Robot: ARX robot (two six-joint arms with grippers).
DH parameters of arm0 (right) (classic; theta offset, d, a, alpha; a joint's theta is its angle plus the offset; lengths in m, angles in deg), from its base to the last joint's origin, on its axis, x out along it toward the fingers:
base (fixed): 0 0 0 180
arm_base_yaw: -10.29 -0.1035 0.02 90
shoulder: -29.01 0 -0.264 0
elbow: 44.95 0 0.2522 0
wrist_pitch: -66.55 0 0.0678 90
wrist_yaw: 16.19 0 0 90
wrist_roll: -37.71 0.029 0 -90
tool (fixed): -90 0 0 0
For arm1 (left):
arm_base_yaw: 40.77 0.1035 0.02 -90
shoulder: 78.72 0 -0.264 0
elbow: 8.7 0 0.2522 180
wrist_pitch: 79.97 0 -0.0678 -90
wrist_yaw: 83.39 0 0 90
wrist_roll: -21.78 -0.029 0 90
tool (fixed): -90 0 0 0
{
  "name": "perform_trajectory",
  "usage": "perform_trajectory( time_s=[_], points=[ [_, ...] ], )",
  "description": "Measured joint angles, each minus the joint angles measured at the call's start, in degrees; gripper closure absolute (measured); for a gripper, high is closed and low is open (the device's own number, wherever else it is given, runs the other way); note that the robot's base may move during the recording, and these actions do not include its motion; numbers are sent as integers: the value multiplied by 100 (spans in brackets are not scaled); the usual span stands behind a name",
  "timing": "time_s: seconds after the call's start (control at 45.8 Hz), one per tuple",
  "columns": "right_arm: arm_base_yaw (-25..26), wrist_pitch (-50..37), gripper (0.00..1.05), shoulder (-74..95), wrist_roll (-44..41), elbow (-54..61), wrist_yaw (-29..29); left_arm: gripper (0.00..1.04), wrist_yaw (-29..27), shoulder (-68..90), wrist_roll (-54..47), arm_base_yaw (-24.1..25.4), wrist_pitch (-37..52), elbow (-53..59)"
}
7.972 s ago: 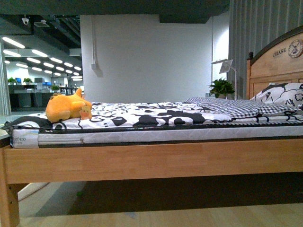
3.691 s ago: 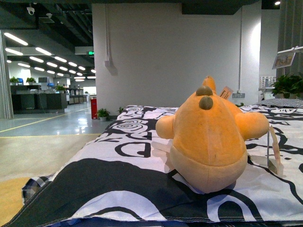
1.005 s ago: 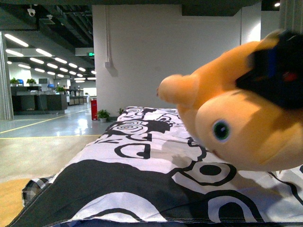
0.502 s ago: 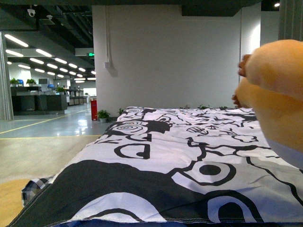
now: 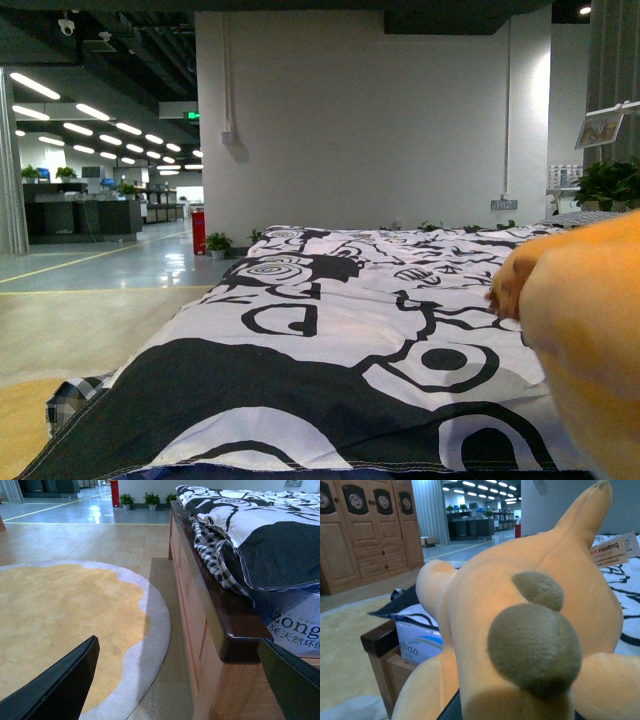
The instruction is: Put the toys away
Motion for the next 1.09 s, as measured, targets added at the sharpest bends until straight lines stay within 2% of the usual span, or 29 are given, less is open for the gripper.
perform_trajectory(
  time_s=[0.262,0.459,0.568,1.092],
  points=[
    [146,-264,96,-350,-59,455,-487,6,0,0,0,0,0,0],
    [-249,-201,96,-520,-168,498,-949,6,0,0,0,0,0,0],
    [-387,-175,96,-544,-195,498,-973,6,0,0,0,0,0,0],
    [-422,-166,96,-555,-251,498,-986,6,-24,0,0,4,0,0]
  ],
)
